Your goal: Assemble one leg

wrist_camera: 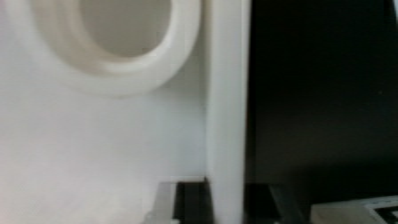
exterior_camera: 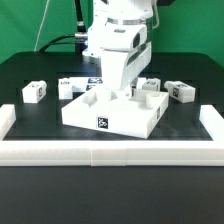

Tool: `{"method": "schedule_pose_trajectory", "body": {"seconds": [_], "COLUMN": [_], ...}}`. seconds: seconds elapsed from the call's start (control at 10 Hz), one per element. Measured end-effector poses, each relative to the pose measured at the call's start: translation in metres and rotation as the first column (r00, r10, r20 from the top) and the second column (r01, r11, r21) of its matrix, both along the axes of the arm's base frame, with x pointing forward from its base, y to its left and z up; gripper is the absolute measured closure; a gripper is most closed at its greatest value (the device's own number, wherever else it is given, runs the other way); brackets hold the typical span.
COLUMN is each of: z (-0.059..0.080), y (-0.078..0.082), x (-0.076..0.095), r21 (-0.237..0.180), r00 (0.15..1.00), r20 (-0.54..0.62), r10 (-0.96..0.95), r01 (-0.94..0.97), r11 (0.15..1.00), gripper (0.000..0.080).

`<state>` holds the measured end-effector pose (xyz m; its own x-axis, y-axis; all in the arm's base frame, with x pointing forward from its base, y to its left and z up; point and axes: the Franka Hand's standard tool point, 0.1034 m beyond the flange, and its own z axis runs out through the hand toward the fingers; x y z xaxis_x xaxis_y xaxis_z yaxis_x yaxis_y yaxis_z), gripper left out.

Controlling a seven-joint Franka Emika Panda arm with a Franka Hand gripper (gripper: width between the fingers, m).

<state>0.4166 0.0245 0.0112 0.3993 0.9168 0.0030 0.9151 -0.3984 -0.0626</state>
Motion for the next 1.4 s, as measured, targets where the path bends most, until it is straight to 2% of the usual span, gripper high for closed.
{"method": "schedule_pose_trajectory", "body": {"seconds": [0.2, 0.5, 1.0, 1.2, 1.4], "z": [0.003, 0.0, 0.0, 0.0, -0.001], "y": [0.002, 0.013, 0.012, 0.013, 0.025], "x": [0.017, 0.048, 0.049, 0.064, 0.075], "r21": [-0.003, -0.013, -0.013, -0.01, -0.005], "r00": [0.992, 0.967, 0.964, 0.932, 0.922], "r20": [-0.001, 0.017, 0.02, 0.033, 0.054], "r10": [0.128, 0.256, 0.267, 0.361, 0.383], "r01": [-0.128, -0.256, -0.266, -0.361, -0.383], "r11": [0.992, 0.967, 0.964, 0.932, 0.924], "gripper": [0.0739, 0.0739, 0.0739, 0.0739, 0.0739]}}
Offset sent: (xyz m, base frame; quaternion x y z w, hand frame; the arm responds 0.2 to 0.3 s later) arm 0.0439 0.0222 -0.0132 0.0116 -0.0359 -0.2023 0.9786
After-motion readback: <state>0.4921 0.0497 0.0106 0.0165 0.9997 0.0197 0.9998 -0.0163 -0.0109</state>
